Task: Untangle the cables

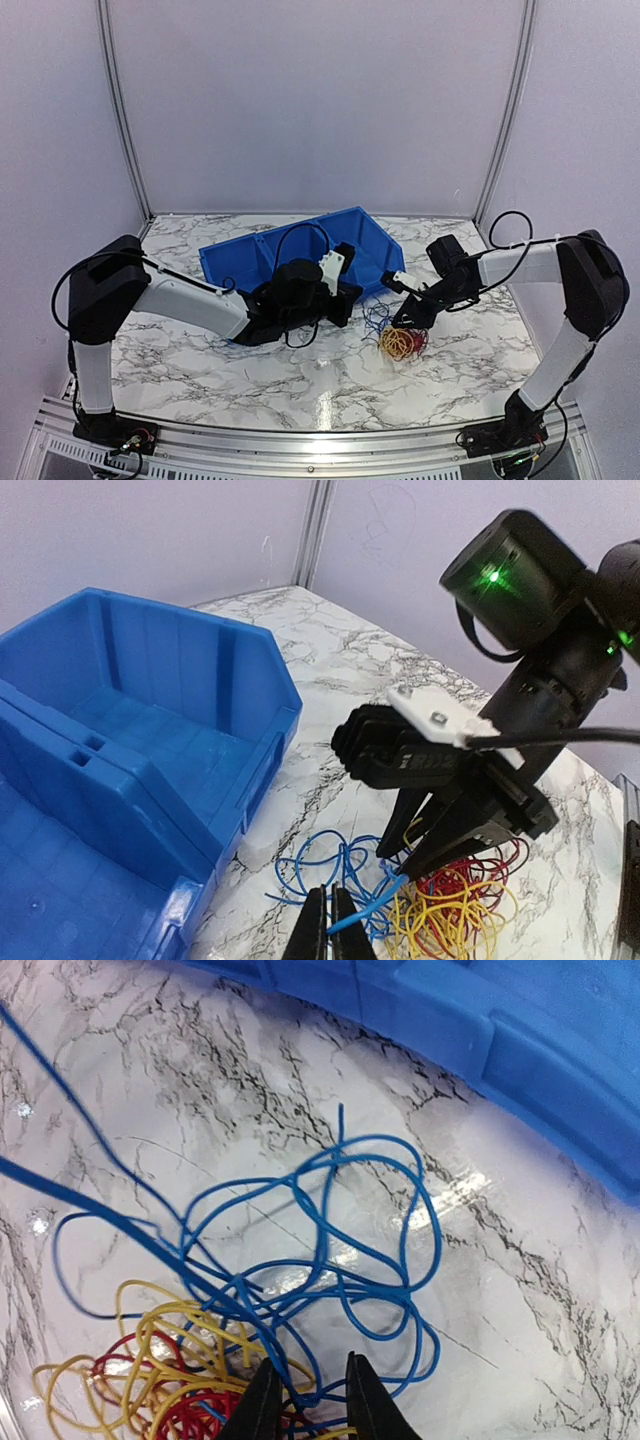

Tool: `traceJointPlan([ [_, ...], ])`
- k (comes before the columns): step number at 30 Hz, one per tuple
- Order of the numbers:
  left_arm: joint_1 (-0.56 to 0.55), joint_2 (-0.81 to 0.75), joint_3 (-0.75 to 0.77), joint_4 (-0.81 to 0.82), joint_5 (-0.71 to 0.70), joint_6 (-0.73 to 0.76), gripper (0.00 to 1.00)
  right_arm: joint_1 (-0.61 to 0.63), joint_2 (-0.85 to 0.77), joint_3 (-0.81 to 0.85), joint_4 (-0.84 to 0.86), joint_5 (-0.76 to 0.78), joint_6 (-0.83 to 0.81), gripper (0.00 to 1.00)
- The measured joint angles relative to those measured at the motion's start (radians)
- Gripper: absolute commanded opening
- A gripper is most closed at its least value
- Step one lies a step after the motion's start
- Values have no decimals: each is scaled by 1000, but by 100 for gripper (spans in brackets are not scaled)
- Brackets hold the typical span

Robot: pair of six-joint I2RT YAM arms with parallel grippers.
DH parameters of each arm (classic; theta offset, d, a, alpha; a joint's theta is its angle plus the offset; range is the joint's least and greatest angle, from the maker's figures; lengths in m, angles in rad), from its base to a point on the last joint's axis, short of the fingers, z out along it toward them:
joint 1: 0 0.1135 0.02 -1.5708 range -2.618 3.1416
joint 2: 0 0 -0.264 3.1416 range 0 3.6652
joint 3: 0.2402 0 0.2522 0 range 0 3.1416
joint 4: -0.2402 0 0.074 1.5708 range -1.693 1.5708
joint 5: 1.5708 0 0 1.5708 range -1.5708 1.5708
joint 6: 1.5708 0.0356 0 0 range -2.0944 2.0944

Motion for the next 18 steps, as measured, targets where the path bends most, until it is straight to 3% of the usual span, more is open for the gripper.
traceJointPlan([
  [9,-18,-251,-93,3,-103,67,0,0,57,0,54,94,8,24],
  [18,-64,-548,-50,12,-245,295,0,-9,88,14,83,156,20,31],
])
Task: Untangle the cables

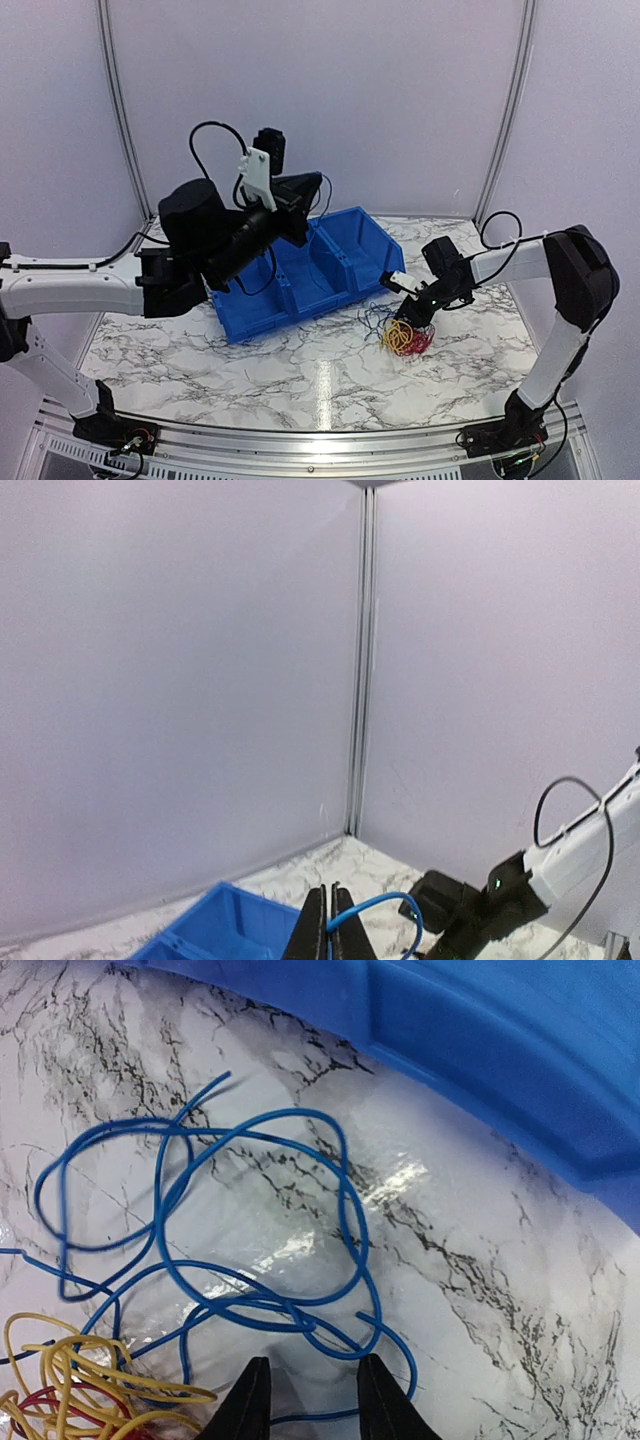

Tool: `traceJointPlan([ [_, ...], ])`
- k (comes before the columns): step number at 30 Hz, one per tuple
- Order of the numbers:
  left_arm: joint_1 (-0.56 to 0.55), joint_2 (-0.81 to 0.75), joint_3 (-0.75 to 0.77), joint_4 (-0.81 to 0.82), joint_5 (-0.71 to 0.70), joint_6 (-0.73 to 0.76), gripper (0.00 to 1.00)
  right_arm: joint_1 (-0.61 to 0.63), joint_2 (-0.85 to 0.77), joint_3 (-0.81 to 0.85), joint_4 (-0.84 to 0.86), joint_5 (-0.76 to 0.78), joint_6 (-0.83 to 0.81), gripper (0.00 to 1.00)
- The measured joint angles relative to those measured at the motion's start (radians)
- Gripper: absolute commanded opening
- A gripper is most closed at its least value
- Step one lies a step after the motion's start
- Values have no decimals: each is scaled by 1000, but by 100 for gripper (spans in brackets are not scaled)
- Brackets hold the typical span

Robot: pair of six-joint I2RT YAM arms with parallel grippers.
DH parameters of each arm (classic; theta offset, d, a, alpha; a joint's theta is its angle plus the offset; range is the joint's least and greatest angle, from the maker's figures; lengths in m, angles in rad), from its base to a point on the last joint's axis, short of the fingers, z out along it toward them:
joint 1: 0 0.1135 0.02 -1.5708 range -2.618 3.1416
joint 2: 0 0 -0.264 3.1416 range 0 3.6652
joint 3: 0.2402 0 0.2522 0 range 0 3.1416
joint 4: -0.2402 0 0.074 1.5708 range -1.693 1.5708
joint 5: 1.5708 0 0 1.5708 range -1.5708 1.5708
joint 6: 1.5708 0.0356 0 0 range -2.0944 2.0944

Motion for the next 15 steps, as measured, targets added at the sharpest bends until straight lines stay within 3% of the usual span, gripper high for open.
traceJointPlan([
  [11,-55,-161,235,-70,-58,244,0,-31,6,8,9,18,11,32],
  [15,-61,-201,243,-94,-65,276,0,-35,3,8,7,20,11,40],
])
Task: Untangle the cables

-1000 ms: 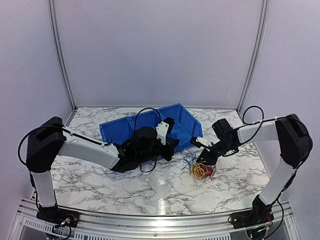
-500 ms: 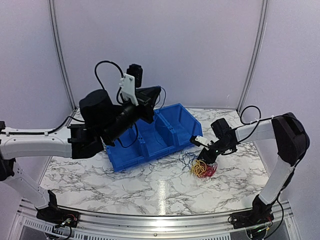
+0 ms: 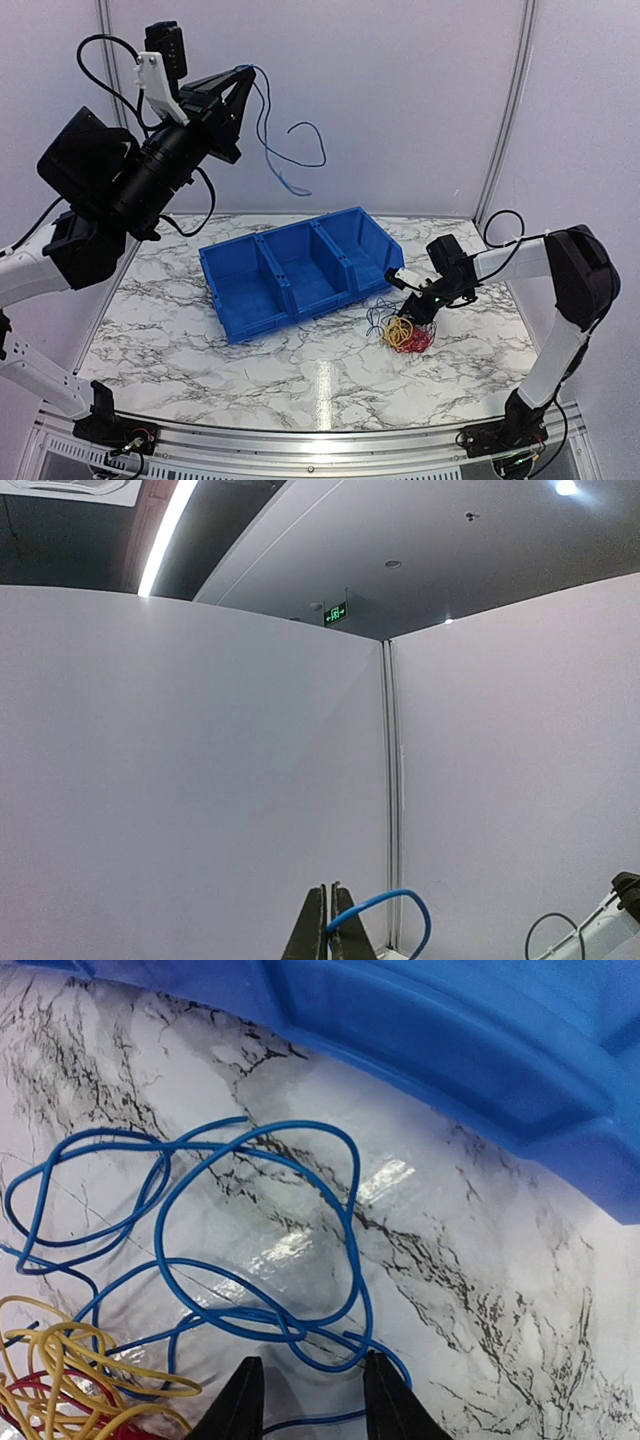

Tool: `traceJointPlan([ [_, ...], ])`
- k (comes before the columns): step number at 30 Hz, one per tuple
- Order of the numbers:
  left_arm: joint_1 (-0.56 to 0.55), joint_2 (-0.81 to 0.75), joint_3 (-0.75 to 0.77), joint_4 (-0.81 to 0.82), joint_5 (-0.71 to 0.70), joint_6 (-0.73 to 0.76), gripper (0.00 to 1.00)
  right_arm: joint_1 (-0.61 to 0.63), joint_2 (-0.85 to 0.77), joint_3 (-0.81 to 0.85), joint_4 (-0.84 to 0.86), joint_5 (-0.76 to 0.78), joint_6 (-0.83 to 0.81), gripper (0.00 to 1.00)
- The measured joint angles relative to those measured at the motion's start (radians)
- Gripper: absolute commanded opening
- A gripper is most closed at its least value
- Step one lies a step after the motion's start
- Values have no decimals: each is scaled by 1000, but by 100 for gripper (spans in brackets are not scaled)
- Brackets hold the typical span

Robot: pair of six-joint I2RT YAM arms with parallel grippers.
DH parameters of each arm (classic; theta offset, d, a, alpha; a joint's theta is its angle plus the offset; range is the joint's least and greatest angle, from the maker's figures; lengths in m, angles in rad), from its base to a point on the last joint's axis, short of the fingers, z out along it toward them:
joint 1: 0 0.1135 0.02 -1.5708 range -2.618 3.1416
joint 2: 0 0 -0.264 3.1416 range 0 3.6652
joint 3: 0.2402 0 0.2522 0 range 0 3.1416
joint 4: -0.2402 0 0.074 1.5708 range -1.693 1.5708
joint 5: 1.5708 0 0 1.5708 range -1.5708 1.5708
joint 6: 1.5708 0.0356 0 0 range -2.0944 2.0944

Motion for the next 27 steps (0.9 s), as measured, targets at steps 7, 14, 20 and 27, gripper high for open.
traceJointPlan([
  [7,-3,-49,-117,-24,-48,-10,0,-8,-109,2,-117,6,-6,50],
  [14,-3,-33,-253,-59,-100,-56,0,22,-317,113,-225,-44,-40,52],
  [20,12,18,-328,-83,-202,-78,0,32,-424,71,-207,-141,-57,53],
  [27,158,87,-373,-254,-277,-195,0,32,-497,-112,-95,-131,-60,54],
])
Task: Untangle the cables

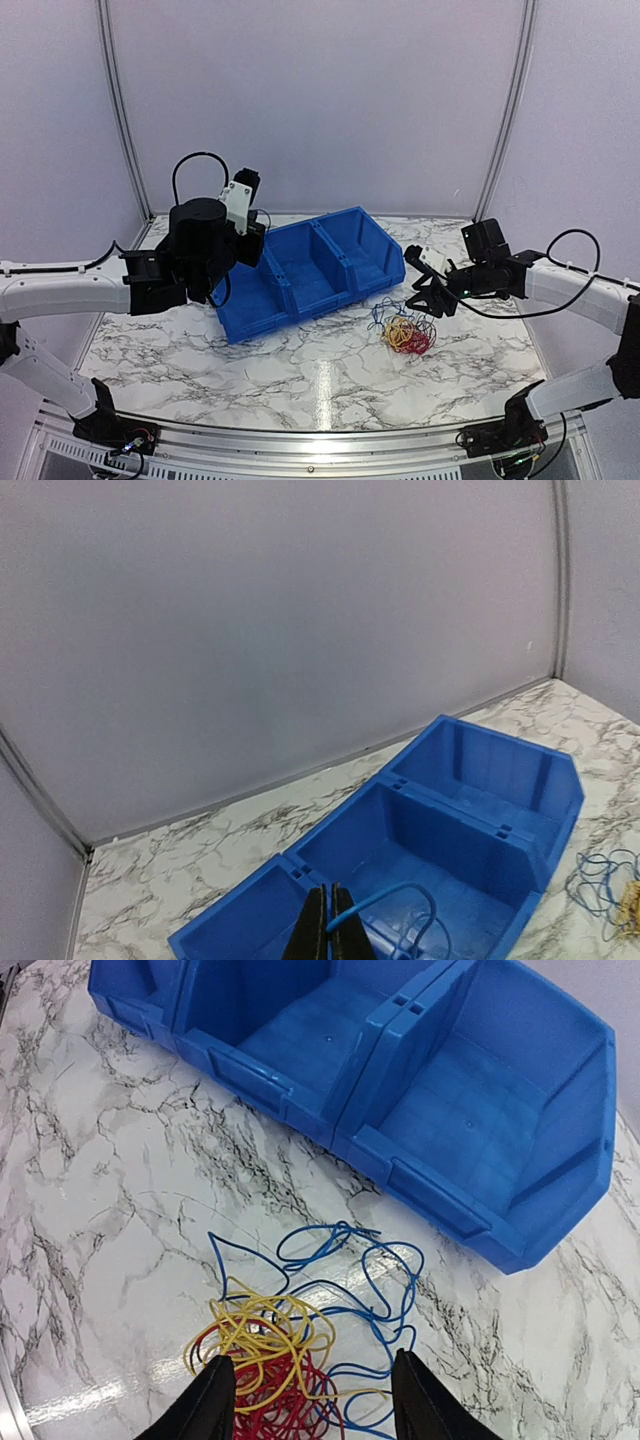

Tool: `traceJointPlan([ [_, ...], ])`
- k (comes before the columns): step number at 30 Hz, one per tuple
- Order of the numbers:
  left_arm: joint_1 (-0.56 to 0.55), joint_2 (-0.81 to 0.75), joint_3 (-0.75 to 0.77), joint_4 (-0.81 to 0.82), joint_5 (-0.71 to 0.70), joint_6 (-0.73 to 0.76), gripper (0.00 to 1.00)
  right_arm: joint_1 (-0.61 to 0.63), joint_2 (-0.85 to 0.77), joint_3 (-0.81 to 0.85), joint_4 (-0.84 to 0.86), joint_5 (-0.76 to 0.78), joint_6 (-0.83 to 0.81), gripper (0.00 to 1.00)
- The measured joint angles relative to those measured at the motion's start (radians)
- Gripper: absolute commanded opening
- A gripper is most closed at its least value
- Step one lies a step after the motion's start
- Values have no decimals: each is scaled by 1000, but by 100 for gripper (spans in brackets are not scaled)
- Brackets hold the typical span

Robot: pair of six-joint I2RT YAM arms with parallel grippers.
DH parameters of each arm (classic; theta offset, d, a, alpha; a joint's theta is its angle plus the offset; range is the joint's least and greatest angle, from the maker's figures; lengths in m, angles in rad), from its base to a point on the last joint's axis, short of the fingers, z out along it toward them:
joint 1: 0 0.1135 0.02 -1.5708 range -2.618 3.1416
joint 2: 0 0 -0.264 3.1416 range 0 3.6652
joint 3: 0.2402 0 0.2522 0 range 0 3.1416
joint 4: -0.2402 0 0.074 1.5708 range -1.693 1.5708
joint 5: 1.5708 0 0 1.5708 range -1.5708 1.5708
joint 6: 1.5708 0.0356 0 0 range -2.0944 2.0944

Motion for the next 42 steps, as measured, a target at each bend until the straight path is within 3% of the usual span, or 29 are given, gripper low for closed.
traceJointPlan([
  [5,120,49,7,-101,-7,-97,0,0,18,-1,39,43,-14,54],
  [10,173,171,85,-193,-63,-102,0,0,18,-1,63,59,-20,54],
  [28,222,288,171,-391,-144,-176,0,2,45,-3,85,121,-40,54],
  [36,233,315,222,-472,-88,-214,21,6,47,-4,87,136,-43,54],
  [39,233,308,235,-484,-46,-225,39,6,47,-7,88,138,-43,54],
  [42,227,289,242,-494,-2,-246,48,6,48,-10,88,139,-43,54],
])
